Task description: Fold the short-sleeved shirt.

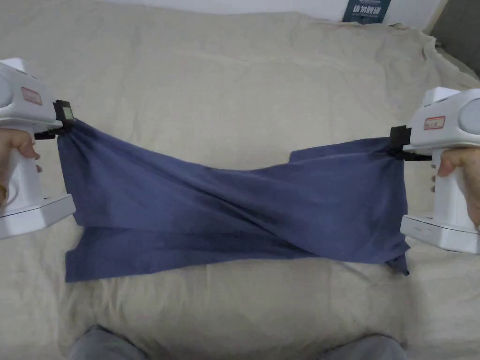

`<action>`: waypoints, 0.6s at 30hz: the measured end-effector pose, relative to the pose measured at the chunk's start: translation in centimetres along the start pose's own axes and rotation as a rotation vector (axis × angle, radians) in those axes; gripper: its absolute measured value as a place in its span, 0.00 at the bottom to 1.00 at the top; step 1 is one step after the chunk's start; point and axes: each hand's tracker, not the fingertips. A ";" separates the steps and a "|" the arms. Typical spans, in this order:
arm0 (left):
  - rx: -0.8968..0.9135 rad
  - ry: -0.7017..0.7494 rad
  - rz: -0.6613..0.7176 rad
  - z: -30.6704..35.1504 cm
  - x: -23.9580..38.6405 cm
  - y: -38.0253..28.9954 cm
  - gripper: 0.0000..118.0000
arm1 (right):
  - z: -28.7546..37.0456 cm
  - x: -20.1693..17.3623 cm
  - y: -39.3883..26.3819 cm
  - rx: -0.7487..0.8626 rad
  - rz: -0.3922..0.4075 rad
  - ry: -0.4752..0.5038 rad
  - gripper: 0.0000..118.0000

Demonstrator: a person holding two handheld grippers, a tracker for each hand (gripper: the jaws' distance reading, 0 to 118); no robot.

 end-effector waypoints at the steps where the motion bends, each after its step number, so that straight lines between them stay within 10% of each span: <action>1: 0.034 0.010 -0.009 1.4 0.0 0.5 0.00 | 1.4 0.2 0.4 0.029 -0.008 0.001 0.01; 18: 0.404 0.024 0.013 19.2 -1.2 4.8 0.00 | 21.0 3.5 3.0 0.399 -0.128 0.042 0.01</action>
